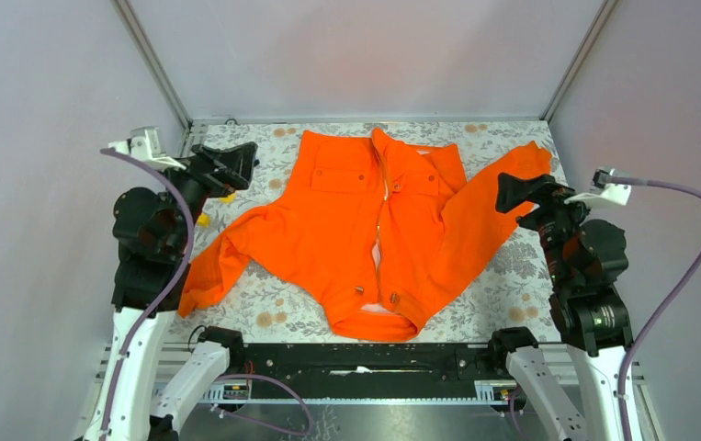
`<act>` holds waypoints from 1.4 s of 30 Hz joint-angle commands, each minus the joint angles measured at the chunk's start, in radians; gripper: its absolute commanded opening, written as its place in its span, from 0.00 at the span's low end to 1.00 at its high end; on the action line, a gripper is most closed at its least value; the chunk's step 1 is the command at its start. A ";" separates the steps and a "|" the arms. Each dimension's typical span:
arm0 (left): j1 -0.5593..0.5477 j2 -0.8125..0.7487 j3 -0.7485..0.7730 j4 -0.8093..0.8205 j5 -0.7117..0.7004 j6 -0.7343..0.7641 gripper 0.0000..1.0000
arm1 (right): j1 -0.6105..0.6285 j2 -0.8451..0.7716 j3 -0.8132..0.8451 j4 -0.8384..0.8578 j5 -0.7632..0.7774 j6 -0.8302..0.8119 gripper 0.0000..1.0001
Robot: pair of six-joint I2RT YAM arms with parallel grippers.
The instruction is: Zip up the jacket
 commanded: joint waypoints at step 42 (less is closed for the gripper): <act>0.148 0.817 -0.042 0.384 0.709 -0.324 0.99 | 0.255 1.420 0.448 0.231 -0.333 0.142 0.71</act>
